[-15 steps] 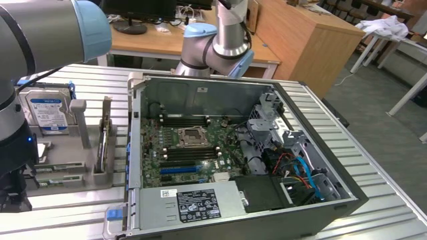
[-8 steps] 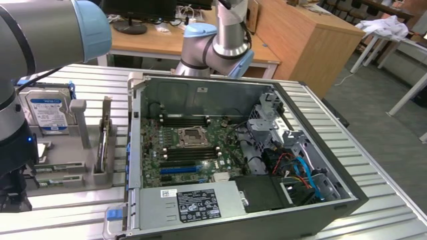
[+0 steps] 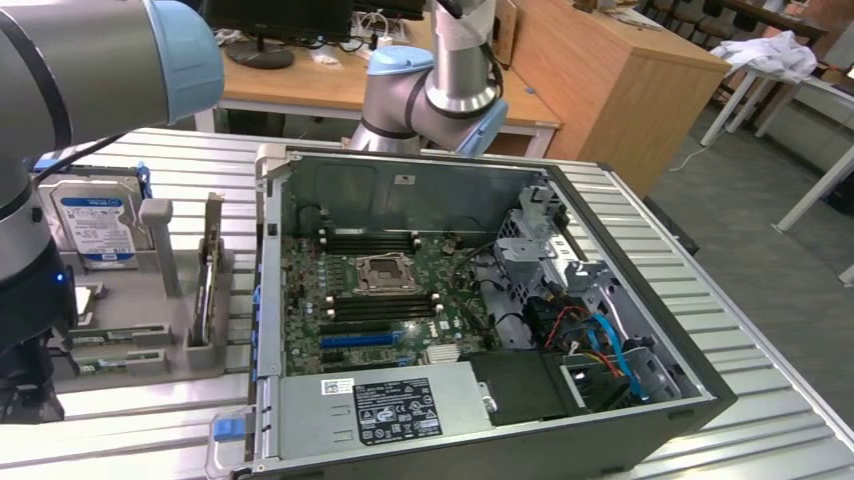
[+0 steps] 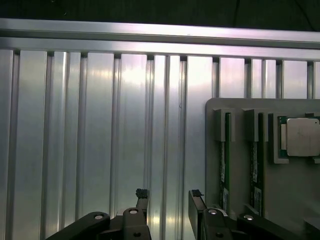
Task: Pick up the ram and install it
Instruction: 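Pick up the ram and move it above insertion slot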
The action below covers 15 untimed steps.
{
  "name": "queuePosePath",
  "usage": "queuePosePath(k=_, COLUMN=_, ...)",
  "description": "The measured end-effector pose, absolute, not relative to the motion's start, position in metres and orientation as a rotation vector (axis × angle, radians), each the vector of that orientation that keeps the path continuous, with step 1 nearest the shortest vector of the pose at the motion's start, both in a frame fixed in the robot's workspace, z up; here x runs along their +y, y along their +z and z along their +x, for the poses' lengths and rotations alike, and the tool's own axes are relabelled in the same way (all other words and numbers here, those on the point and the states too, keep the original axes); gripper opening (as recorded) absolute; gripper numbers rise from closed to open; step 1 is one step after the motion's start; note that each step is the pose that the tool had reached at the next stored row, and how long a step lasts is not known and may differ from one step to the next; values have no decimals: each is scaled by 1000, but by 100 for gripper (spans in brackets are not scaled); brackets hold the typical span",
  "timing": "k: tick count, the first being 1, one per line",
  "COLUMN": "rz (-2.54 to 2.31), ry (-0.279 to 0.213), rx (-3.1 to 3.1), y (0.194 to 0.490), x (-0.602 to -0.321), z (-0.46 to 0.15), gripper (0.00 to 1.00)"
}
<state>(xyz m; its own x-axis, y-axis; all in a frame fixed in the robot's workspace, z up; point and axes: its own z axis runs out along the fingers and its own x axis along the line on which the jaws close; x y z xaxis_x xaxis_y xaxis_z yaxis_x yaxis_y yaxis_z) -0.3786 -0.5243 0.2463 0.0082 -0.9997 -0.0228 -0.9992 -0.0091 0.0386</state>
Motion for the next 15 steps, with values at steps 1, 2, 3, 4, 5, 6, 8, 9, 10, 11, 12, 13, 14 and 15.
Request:
queuePosePath(k=1, rz=2223, ry=-68, rx=-2203, y=246, x=-523, z=-379, gripper=44)
queuePosePath(k=2, rz=2223, ry=-68, rx=-2203, y=246, x=-520, z=-379, gripper=44)
queuePosePath(k=3, rz=2222, ry=-68, rx=-2203, y=246, x=-518, z=-379, gripper=44)
queuePosePath(k=4, rz=2222, ry=-68, rx=-2203, y=246, x=-515, z=-379, gripper=44)
queuePosePath(k=5, rz=2222, ry=-68, rx=-2203, y=246, x=-512, z=-379, gripper=44)
queuePosePath(k=6, rz=2222, ry=-68, rx=-2204, y=246, x=-510, z=-379, gripper=44)
queuePosePath(k=8, rz=2222, ry=-68, rx=-2204, y=246, x=-506, z=-379, gripper=44)
queuePosePath(k=9, rz=2222, ry=-68, rx=-2204, y=246, x=-505, z=-379, gripper=44)
queuePosePath(k=10, rz=2222, ry=-68, rx=-2204, y=246, x=-503, z=-379, gripper=44)
queuePosePath(k=11, rz=2222, ry=-68, rx=-2204, y=246, x=-501, z=-379, gripper=44)
queuePosePath(k=12, rz=2222, ry=-68, rx=-2204, y=246, x=-498, z=-379, gripper=44)
queuePosePath(k=13, rz=2222, ry=-68, rx=-2204, y=246, x=-496, z=-379, gripper=44)
queuePosePath(k=14, rz=2222, ry=-68, rx=-2204, y=246, x=-495, z=-379, gripper=44)
queuePosePath(k=15, rz=2222, ry=-68, rx=-2204, y=246, x=-493, z=-379, gripper=44)
